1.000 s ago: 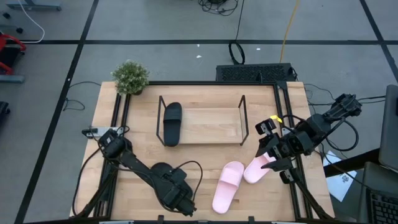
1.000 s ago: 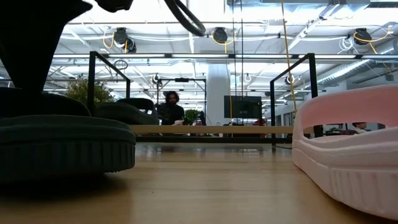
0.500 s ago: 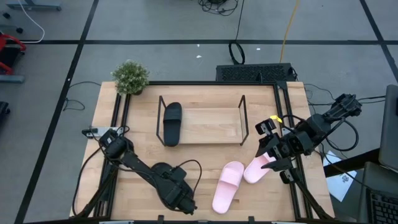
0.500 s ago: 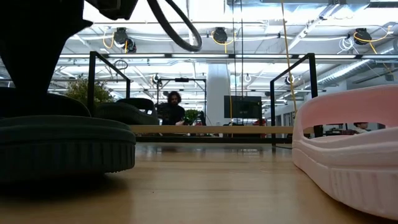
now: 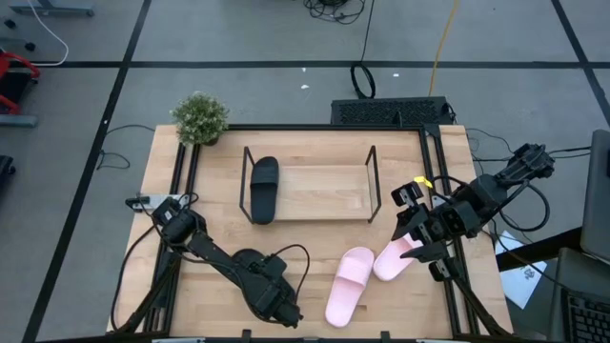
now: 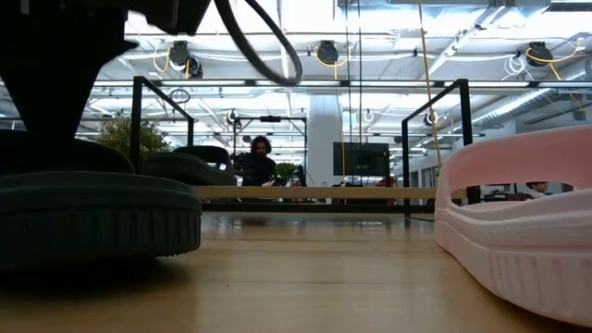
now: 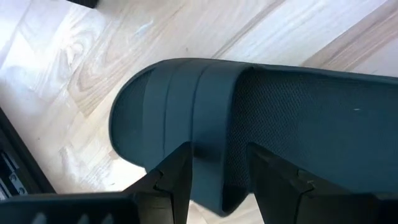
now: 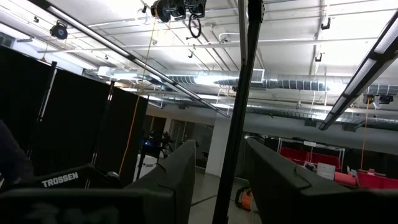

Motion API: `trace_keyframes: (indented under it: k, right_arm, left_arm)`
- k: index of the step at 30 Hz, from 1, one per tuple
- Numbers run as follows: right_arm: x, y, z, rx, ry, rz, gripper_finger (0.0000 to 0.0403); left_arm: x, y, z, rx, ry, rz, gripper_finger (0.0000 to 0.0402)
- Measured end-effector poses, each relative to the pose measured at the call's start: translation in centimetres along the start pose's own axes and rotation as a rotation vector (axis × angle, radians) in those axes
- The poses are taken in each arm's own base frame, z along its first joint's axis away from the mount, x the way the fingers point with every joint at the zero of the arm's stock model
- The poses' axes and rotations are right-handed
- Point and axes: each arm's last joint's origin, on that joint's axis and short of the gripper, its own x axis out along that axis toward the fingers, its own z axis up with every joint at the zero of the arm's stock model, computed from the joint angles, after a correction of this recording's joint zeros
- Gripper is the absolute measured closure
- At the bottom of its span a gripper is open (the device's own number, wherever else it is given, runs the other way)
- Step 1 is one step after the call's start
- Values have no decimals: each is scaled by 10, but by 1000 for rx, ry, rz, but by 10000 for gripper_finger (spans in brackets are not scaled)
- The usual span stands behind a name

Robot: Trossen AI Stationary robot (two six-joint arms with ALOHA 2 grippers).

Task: Pick and place slides into the shelf
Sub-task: Put the black slipper on the shelf

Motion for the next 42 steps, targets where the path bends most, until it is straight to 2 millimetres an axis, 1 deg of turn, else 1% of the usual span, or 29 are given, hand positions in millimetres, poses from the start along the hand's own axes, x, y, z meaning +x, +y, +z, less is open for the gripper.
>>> trace_keyframes:
  k: [6, 13, 24, 32, 39, 42]
  right_arm:
    - [0, 0, 0, 0, 1, 0, 275]
    - [0, 0, 0, 0, 0, 0, 275]
    - [0, 0, 0, -1, 0, -1, 275]
    - [0, 0, 0, -3, 2, -6, 275]
    - [0, -3, -2, -5, 34, -99, 275]
    - [-1, -4, -5, -12, 42, -106, 275]
  left_arm:
    - [8, -4, 1, 12, 6, 20, 252]
    - [10, -4, 1, 12, 5, 29, 252]
    - [23, -1, -1, 22, 33, 84, 252]
    - [23, 0, -1, 21, 37, 88, 252]
    - [21, 1, 1, 14, 43, 81, 252]
    - [21, 1, 1, 14, 47, 79, 252]
